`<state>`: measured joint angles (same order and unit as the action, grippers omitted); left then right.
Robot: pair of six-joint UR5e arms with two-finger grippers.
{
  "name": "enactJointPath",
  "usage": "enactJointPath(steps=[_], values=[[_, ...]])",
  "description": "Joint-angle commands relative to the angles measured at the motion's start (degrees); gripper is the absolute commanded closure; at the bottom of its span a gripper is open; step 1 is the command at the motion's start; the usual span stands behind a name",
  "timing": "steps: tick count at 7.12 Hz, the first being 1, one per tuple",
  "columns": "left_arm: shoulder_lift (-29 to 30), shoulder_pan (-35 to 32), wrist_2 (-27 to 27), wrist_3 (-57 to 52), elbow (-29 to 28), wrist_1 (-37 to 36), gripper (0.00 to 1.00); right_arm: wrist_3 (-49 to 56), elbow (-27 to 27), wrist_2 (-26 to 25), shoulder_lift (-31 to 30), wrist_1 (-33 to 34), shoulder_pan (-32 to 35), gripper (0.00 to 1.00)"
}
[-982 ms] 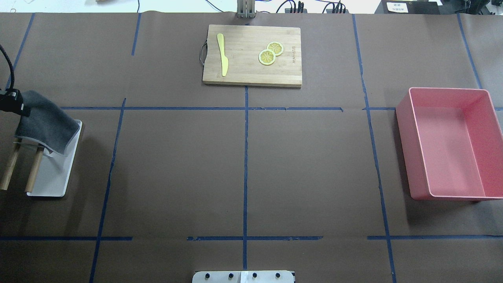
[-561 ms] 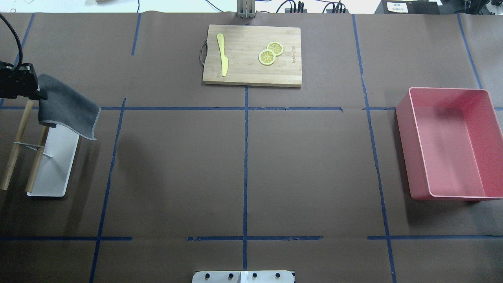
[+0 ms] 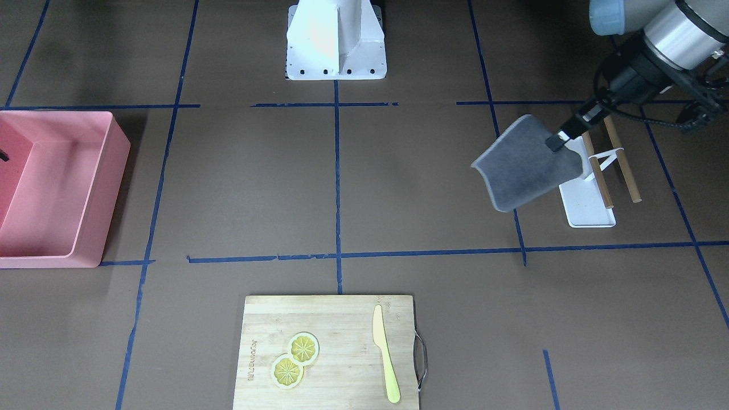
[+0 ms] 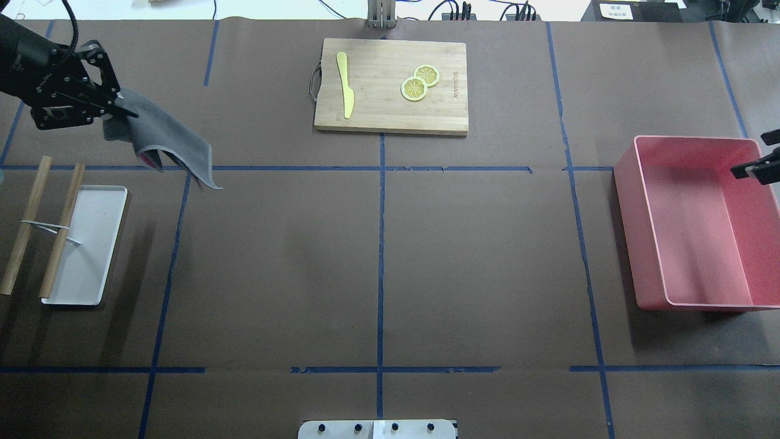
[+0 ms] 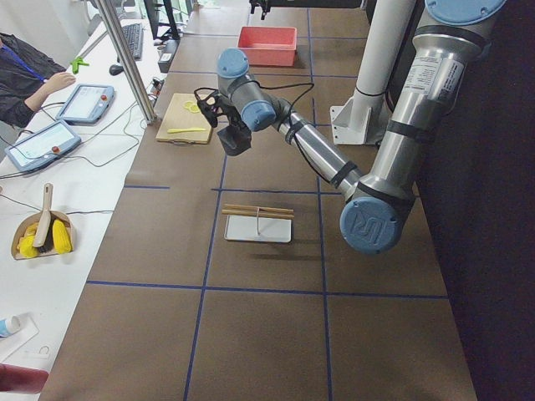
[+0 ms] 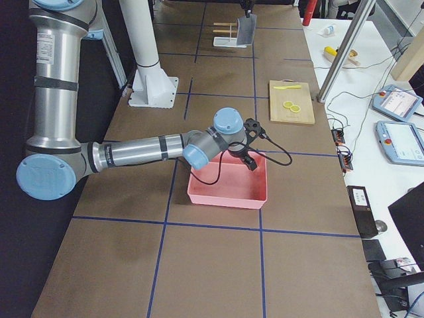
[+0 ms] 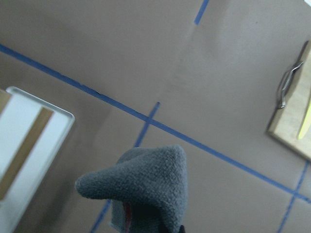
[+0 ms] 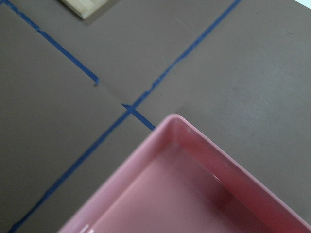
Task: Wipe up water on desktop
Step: 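Lift the cloth with the left gripper while the right arm reaches toward it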
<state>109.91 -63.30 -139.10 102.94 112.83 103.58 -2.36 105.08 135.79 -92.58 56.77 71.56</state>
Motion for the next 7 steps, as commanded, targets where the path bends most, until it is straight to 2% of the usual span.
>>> enactJointPath(steps=[1, 3, 4, 5, 7], values=[[8.0, 4.9, 0.4, 21.8, -0.6, 0.0, 0.96, -4.5, 0.8, -0.5, 8.4, -0.3, -7.3, 0.0], [10.9, 5.5, 1.5, 37.5, -0.4, 5.1, 0.96, -14.0, 1.4, -6.6, 18.5, -0.1, -16.1, 0.0], [12.7, 8.0, 4.4, 41.3, -0.6, 5.8, 0.95, -18.4, 2.2, -7.6, 20.9, 0.4, -18.2, 0.0], [14.7, 12.5, 11.0, 45.6, -0.9, 5.8, 0.95, -18.7, 2.4, -10.2, 23.6, 0.5, -21.4, 0.0], [18.1, 18.2, 19.4, 51.3, -1.0, 5.9, 0.95, -18.7, 5.6, -23.7, 25.4, 0.4, -30.0, 0.0]])
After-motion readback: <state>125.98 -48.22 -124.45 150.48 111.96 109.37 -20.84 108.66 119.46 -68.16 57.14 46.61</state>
